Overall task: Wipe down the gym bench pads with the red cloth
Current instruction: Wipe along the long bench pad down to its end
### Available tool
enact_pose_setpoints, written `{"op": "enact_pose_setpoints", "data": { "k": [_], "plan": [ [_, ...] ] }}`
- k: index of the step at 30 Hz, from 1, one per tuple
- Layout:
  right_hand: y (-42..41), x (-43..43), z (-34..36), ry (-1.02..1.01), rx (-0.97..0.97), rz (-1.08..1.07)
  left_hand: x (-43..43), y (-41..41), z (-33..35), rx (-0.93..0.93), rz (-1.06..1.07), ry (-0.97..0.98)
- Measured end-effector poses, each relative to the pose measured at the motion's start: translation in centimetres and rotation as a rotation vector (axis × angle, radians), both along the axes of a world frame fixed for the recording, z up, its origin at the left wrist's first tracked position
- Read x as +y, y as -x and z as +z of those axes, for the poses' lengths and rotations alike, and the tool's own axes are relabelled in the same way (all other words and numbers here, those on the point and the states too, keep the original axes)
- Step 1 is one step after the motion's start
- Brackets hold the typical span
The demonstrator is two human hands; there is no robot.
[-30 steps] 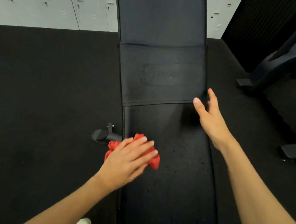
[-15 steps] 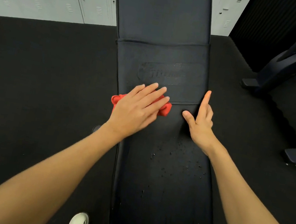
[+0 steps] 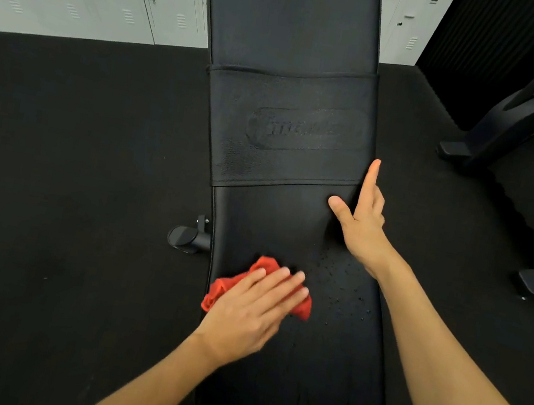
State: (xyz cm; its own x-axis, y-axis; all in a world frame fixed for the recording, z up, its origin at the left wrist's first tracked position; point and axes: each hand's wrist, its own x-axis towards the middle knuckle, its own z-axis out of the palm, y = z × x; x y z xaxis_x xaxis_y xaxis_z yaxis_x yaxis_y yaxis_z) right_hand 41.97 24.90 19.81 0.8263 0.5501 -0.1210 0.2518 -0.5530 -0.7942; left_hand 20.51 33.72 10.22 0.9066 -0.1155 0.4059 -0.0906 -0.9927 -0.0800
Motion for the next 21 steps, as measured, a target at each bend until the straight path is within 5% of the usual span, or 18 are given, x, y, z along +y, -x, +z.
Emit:
{"op": "enact_pose_setpoints", "data": {
  "k": [6,13,21],
  "plan": [
    [0.0,-3.6,-0.5,-0.308,0.254,-0.042,3.1,-1.1,2.9,0.062,-0.162,-0.163],
    [0.5,-7.8,-6.0,-0.161,0.602,-0.178,7.8,-12.1,10.9,-0.245,0.075,-0.212],
    [1.2,-8.0,-7.5,-0.193,0.538,-0.196,1.9,-10.8,6.7,-0.209,0.124,0.040]
  ]
}}
